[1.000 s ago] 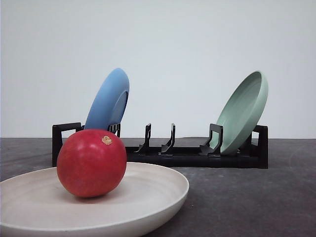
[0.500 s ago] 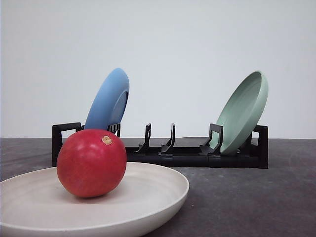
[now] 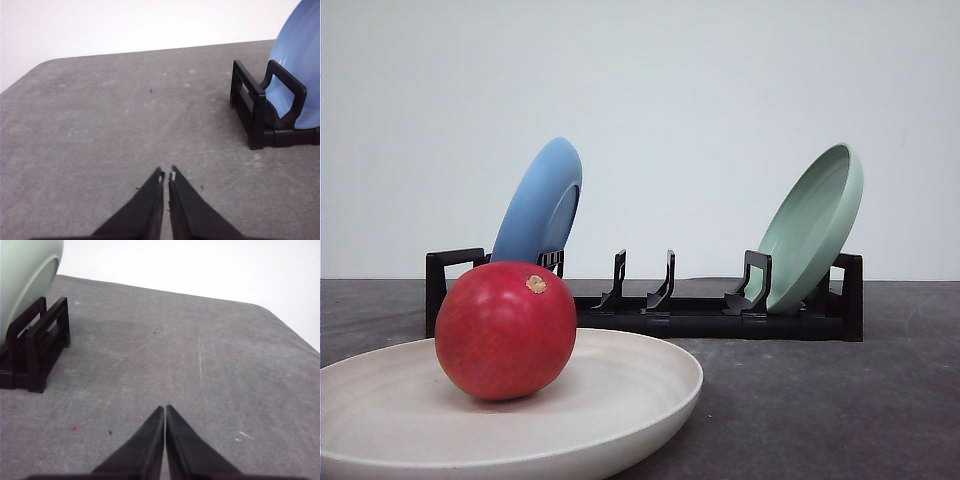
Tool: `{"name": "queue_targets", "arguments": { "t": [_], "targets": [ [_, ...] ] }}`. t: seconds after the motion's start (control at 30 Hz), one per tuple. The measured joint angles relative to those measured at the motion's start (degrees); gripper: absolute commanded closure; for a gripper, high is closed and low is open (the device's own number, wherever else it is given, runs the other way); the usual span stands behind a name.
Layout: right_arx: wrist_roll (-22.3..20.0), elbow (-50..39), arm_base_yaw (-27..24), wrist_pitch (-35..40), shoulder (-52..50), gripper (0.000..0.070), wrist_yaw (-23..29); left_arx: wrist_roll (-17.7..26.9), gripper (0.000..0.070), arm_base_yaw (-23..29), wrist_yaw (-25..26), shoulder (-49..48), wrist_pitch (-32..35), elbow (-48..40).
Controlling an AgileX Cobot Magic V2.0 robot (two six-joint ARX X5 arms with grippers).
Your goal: Place pomegranate in white plate
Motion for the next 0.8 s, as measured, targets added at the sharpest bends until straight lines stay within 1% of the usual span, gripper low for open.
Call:
{"name": "queue_targets", "arguments": {
  "t": [0.8],
  "targets": [
    [0.0,0.0,0.0,0.0,0.0,0.07,0.04,0.0,0.07,0.0,0.0,0.0,0.0,0.0]
  ]
}}
